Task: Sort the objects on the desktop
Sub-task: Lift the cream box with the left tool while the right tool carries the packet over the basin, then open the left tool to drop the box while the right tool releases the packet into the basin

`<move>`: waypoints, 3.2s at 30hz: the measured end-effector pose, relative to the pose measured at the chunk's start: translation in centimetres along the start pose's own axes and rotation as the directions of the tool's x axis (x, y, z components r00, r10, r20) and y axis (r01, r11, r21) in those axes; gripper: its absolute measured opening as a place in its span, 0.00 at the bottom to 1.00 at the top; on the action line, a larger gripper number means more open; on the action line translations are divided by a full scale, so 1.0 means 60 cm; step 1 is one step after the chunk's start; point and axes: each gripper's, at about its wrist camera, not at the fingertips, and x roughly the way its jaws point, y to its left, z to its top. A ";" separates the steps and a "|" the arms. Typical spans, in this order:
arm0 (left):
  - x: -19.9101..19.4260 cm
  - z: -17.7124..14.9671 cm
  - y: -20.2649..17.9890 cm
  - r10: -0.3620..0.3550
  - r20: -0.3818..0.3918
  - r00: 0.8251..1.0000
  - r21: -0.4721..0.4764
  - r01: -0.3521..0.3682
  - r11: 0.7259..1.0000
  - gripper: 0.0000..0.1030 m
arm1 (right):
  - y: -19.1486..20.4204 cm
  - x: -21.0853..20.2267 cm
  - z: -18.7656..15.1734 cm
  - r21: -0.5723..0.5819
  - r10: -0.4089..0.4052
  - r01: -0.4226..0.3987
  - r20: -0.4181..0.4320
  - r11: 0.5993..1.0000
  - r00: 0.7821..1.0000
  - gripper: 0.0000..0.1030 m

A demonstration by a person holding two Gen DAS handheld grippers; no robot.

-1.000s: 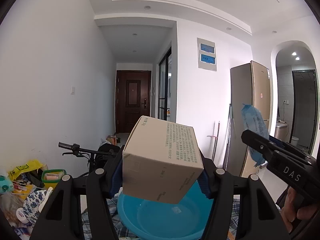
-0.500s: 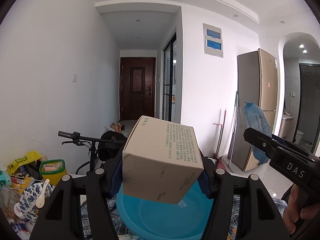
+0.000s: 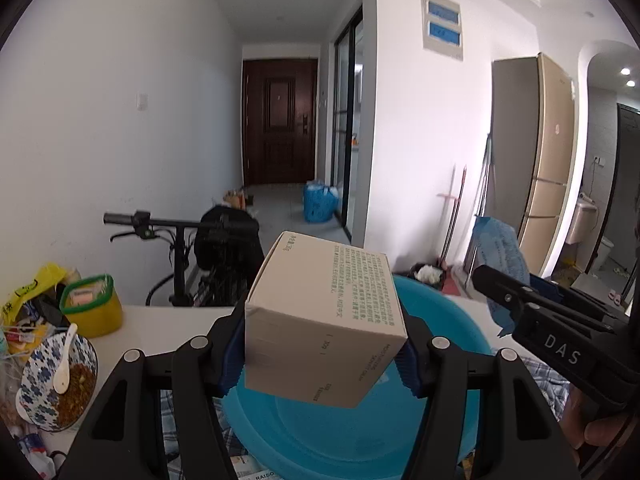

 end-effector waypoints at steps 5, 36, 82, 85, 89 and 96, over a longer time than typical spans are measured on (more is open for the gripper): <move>0.067 -0.019 0.012 0.021 -0.088 0.996 -0.019 -0.023 1.000 0.62 | -0.008 0.036 -0.010 0.000 -0.027 0.027 -0.053 1.000 0.998 0.39; 0.260 -0.136 0.039 0.053 -0.443 0.895 -0.001 -0.060 0.998 0.62 | -0.033 0.180 -0.082 -0.026 -0.077 0.072 -0.299 0.997 0.951 0.39; 0.252 -0.117 0.061 0.096 -0.404 0.910 0.002 -0.104 0.995 0.80 | -0.030 0.196 -0.093 -0.044 -0.102 0.092 -0.348 0.995 0.932 0.40; 0.250 -0.115 0.065 0.101 -0.401 0.910 0.002 -0.109 0.994 0.80 | -0.030 0.197 -0.093 -0.043 -0.103 0.094 -0.348 0.995 0.932 0.40; 0.248 -0.113 0.066 0.100 -0.399 0.911 0.000 -0.109 0.994 0.80 | -0.032 0.196 -0.092 -0.047 -0.110 0.100 -0.347 0.994 0.931 0.40; 0.248 -0.113 0.065 0.106 -0.396 0.912 0.009 -0.111 0.994 0.80 | -0.037 0.195 -0.092 -0.044 -0.111 0.101 -0.343 0.994 0.933 0.44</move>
